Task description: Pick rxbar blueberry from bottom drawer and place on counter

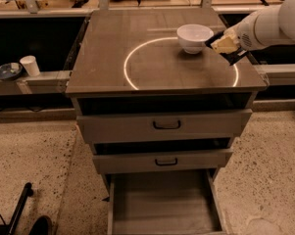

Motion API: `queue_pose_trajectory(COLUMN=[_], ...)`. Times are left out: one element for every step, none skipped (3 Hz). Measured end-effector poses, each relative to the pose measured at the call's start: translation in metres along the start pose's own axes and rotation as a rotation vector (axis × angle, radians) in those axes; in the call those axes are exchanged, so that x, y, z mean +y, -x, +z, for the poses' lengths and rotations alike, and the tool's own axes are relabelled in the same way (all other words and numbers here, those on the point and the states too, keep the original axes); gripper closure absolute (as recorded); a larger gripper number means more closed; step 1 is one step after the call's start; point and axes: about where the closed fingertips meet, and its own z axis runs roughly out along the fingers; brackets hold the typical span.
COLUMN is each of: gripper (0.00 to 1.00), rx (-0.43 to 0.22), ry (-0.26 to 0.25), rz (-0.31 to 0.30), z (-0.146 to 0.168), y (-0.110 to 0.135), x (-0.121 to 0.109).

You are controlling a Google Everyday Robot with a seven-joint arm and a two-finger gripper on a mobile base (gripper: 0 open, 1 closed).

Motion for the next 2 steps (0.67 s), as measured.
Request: queue_pose_trajectory(gripper=[0.57,0.34], rx=[0.009,0.009], ry=[-0.001,-0.001], rz=[0.031,0.031], z=[0.0049,0.0049], y=[-0.0128,-0.0128], x=[-0.004,-0.004])
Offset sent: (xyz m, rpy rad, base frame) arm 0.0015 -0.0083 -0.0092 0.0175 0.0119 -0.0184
